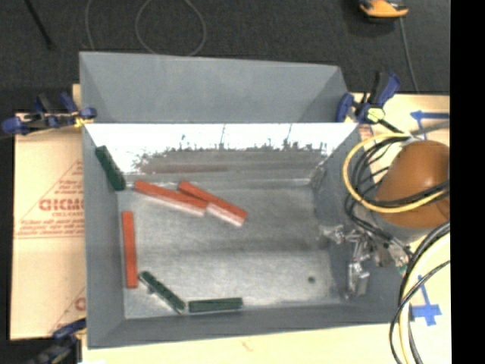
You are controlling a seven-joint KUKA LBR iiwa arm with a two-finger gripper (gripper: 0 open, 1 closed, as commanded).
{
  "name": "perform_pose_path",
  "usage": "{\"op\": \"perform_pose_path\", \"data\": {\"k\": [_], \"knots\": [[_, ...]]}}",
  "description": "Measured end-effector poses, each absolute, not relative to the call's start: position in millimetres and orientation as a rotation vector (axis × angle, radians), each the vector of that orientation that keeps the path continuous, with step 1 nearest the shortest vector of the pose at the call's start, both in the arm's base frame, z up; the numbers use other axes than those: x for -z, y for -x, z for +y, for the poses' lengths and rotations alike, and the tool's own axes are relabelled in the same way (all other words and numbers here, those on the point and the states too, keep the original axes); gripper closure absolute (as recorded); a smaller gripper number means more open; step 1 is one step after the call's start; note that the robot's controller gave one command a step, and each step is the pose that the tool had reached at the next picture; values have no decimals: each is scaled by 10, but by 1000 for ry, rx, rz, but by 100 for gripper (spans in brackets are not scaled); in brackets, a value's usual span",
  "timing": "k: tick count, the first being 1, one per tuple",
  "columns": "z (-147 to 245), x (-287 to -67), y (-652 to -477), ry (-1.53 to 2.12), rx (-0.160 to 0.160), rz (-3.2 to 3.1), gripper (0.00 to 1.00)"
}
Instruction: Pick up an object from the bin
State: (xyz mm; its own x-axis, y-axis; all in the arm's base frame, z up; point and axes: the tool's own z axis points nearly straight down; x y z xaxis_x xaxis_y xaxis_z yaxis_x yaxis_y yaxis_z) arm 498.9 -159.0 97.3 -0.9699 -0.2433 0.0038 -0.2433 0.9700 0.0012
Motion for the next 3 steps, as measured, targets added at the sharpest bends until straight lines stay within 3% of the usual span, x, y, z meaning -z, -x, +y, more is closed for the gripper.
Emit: {"op": "perform_pose_path", "data": {"k": [1, 2, 3], "knots": [[-1587, -1007, -5012, -389, -3, -3120, 0], [-1600, -716, -4830, -601, -2, -3091, 0], [-1528, -789, -4888, -1433, 12, -2809, 0]]}}
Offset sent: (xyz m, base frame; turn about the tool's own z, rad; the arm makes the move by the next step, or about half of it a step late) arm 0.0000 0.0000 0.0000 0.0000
